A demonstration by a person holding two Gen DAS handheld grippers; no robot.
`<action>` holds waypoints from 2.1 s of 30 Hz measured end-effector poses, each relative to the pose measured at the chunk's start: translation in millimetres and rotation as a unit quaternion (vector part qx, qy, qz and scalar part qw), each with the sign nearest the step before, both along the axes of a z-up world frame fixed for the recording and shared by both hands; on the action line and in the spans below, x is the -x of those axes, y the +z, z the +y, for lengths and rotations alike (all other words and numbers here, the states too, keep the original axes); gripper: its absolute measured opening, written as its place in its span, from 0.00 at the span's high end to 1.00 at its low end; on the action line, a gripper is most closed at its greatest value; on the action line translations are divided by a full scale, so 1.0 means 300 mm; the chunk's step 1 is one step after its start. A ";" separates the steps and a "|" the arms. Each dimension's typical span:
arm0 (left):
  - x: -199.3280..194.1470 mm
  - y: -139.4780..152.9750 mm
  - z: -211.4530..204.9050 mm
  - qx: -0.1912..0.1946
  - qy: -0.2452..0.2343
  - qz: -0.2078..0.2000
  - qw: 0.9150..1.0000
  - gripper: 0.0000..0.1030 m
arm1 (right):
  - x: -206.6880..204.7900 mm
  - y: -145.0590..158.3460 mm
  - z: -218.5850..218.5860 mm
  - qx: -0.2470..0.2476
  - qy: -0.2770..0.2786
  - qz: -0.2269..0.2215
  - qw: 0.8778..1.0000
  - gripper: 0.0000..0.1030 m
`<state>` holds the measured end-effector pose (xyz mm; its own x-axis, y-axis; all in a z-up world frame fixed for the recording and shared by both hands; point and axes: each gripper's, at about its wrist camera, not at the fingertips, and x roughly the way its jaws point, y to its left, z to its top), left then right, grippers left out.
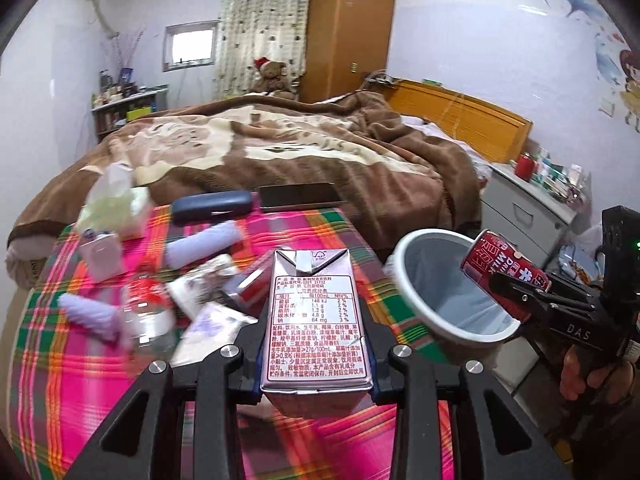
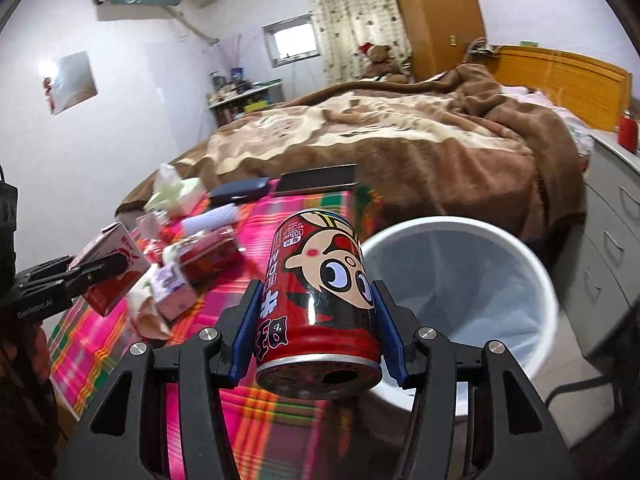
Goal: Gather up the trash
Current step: 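Carry both items over the white bin and open both grippers to drop them, then move the right gripper back to the clear plastic cup on the cloth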
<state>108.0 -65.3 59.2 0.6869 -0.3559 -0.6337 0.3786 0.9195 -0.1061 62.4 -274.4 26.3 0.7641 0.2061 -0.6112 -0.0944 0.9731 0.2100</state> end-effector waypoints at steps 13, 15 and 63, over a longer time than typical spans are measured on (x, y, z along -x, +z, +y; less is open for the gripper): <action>-0.056 -0.072 -0.352 -0.006 -0.078 0.031 0.996 0.65 | -0.022 -0.059 -0.155 0.030 -0.079 0.030 0.996 0.47; -0.071 -0.087 -0.406 -0.006 -0.091 0.034 0.995 0.65 | -0.040 -0.084 -0.178 0.030 -0.088 0.043 0.995 0.47; -0.032 -0.057 -0.203 0.018 -0.011 0.020 1.000 0.40 | -0.030 -0.041 -0.056 0.031 -0.092 0.032 0.995 0.36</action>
